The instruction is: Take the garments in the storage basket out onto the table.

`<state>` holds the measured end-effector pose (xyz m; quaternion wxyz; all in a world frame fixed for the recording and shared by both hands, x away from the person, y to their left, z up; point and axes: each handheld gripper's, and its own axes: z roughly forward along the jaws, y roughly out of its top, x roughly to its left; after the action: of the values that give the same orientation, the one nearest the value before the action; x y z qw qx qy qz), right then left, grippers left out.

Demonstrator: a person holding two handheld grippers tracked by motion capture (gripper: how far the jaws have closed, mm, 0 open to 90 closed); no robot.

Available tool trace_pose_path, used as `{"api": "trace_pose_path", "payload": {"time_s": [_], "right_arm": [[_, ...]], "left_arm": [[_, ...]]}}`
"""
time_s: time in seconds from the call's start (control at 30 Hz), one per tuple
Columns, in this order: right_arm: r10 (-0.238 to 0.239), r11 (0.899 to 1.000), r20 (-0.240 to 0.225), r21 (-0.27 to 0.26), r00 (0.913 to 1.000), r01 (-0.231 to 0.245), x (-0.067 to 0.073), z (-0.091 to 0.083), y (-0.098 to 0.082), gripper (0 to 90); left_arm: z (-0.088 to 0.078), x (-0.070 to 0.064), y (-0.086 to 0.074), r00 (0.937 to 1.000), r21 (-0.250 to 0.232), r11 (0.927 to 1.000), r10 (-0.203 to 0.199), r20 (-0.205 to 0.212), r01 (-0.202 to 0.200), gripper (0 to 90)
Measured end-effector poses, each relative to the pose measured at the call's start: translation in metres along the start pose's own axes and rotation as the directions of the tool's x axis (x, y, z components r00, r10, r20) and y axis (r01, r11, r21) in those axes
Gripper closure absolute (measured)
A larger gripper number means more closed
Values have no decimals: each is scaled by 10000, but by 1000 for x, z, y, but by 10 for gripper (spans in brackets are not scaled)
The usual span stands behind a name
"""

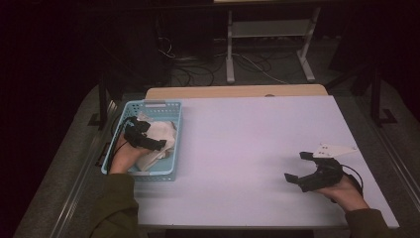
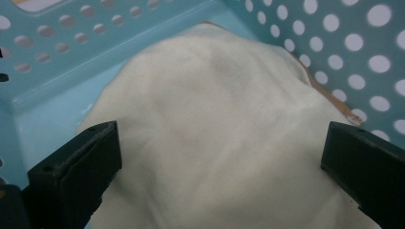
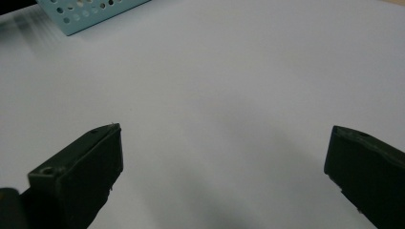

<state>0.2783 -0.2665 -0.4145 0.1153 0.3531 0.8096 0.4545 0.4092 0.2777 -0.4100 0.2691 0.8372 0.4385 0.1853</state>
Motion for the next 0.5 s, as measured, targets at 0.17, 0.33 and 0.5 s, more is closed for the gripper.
{"api": "trace_pose_path", "payload": {"time_s": [0.17,0.33,0.5], "right_arm": [[5,10000,-13,7,10000,-5,0,0,0,0],[9,10000,-38,31,10000,-9,0,0,0,0],[13,10000,-51,44,10000,-13,1,0,0,0]], "left_arm": [[4,1,-1,10000,133,9999,-44,-59,45,0],[9,2,-3,9998,497,9987,-100,-153,107,0],[13,3,-5,9995,900,9959,-94,-293,120,0]]}}
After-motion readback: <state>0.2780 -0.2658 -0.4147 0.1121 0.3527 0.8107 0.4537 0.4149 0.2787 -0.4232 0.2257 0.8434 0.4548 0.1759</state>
